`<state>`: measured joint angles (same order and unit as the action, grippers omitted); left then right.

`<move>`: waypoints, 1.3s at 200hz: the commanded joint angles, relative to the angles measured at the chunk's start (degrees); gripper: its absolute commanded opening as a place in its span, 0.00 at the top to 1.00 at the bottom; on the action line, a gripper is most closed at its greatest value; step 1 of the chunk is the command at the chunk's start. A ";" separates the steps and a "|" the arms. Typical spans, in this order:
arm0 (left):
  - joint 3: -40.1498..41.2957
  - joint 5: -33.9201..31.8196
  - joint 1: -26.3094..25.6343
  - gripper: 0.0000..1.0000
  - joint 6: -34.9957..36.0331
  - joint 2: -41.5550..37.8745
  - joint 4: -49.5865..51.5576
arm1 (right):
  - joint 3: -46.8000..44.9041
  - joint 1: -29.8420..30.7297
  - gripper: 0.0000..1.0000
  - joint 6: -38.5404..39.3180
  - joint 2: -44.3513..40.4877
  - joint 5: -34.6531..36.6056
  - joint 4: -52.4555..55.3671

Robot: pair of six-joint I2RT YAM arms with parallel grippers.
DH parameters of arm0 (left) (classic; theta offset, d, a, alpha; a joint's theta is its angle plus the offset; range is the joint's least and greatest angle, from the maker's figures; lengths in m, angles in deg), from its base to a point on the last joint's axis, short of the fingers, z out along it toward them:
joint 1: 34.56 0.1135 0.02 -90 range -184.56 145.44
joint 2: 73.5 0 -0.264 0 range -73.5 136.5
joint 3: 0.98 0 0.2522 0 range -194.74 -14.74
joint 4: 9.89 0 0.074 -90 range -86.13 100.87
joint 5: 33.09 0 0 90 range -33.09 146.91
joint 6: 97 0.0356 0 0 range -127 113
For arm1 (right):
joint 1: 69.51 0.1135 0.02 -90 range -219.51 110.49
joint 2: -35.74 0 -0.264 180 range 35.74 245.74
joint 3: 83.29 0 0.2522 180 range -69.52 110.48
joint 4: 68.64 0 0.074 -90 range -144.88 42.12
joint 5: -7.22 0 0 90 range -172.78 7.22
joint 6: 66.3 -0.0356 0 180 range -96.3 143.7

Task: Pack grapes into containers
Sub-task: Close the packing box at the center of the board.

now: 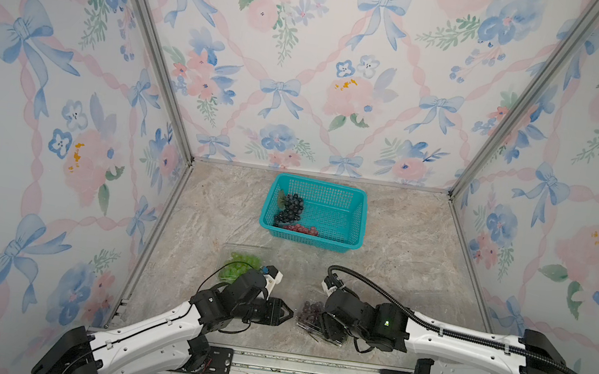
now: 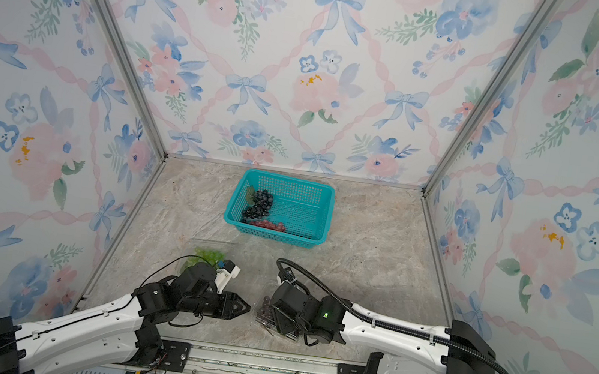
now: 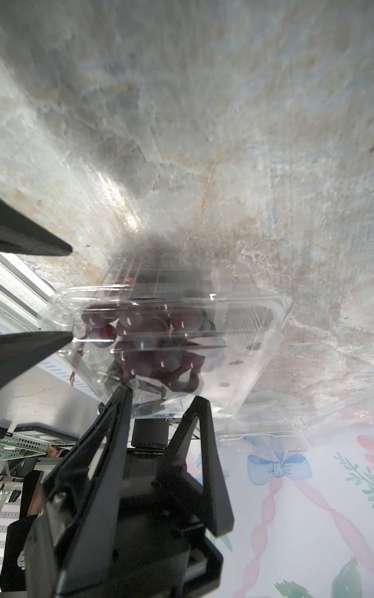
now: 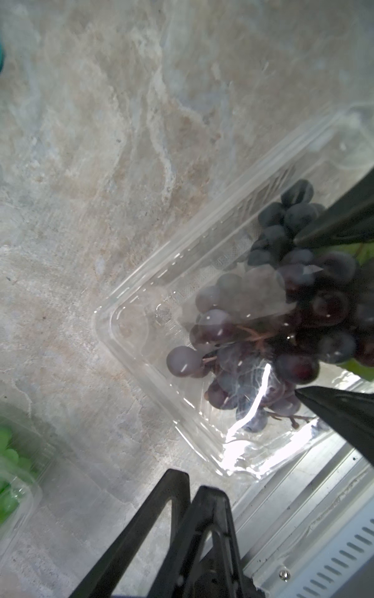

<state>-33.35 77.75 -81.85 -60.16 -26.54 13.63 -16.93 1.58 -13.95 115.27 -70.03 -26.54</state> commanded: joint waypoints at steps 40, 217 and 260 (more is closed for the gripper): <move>4.01 4.50 -0.52 0.66 -4.15 -2.29 -2.90 | -1.45 0.80 0.34 -2.16 3.00 -1.14 0.71; 10.27 7.05 -0.96 0.70 -11.49 2.19 -18.76 | -4.46 2.10 0.34 -5.50 6.53 -3.31 -5.53; 11.31 7.85 -1.05 0.70 -13.50 4.10 -23.65 | -5.17 2.12 0.34 -6.11 6.19 -3.27 -5.93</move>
<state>-23.27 84.44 -82.54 -71.84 -23.15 -6.06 -18.85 2.65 -17.77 119.09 -69.59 -37.95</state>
